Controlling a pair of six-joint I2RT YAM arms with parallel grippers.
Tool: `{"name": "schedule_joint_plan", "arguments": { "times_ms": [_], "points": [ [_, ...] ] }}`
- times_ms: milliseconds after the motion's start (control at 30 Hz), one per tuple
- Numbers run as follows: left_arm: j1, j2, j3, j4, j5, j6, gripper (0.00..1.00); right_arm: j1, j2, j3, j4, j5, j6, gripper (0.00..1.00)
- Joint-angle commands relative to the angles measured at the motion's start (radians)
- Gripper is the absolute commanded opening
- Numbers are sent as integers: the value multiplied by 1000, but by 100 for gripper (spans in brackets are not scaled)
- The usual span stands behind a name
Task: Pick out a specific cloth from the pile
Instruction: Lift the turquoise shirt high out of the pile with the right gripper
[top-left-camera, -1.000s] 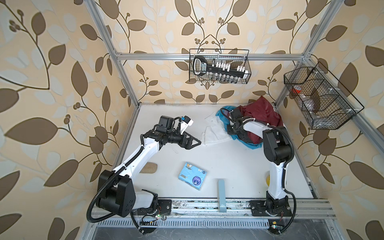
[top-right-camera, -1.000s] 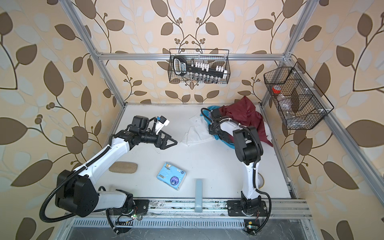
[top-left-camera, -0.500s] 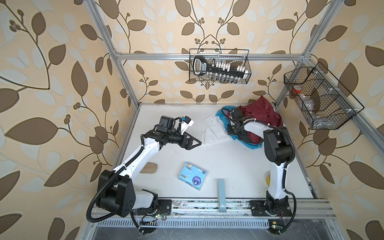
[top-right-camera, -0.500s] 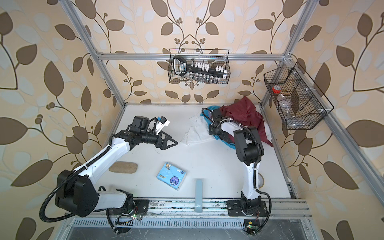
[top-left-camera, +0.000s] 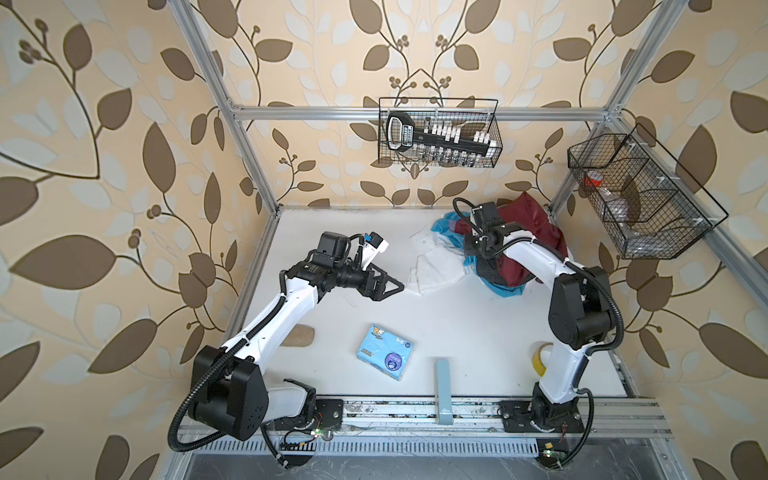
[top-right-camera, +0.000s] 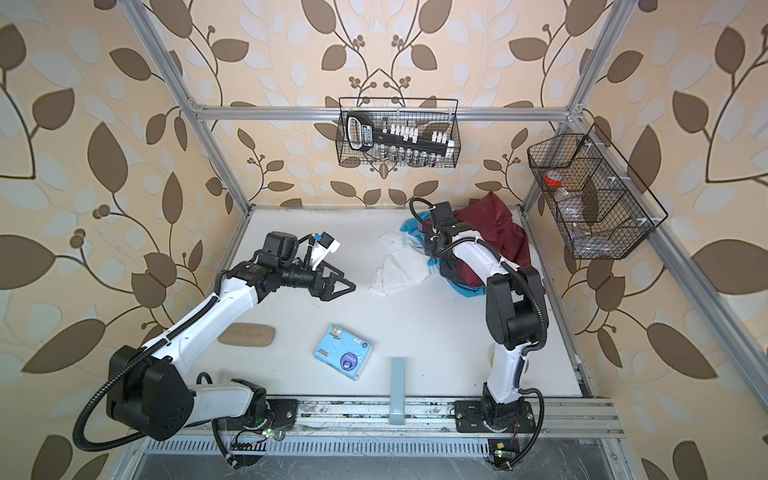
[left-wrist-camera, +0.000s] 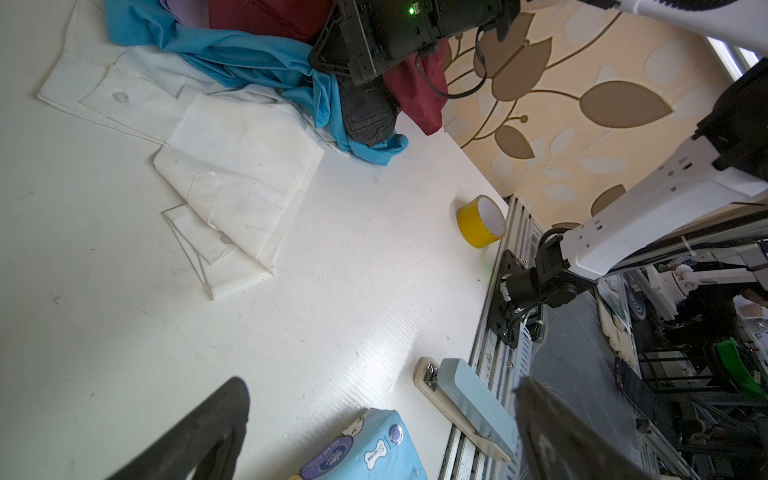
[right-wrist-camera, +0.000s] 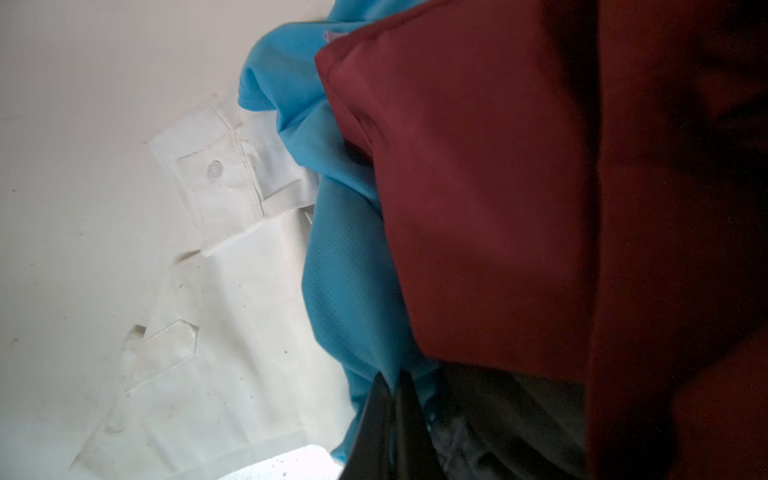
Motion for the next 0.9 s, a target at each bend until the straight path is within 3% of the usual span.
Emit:
{"name": "schedule_joint_plan", "arguments": {
  "times_ms": [0,133,600,867],
  "points": [
    [-16,-39,27,-6,4,18,99,0,-15,51,-43,22,-20,0],
    [-20,-54,29,-12,-8,21,99,0,-30,70,-44,0,-20,0],
    [-28,-86,21,-4,-20,13,99,-2,-125,417,-123,166,-117,0],
    [-31,-98,16,5,-30,6,99,-1,-168,529,-125,151,-144,0]
  ]
}}
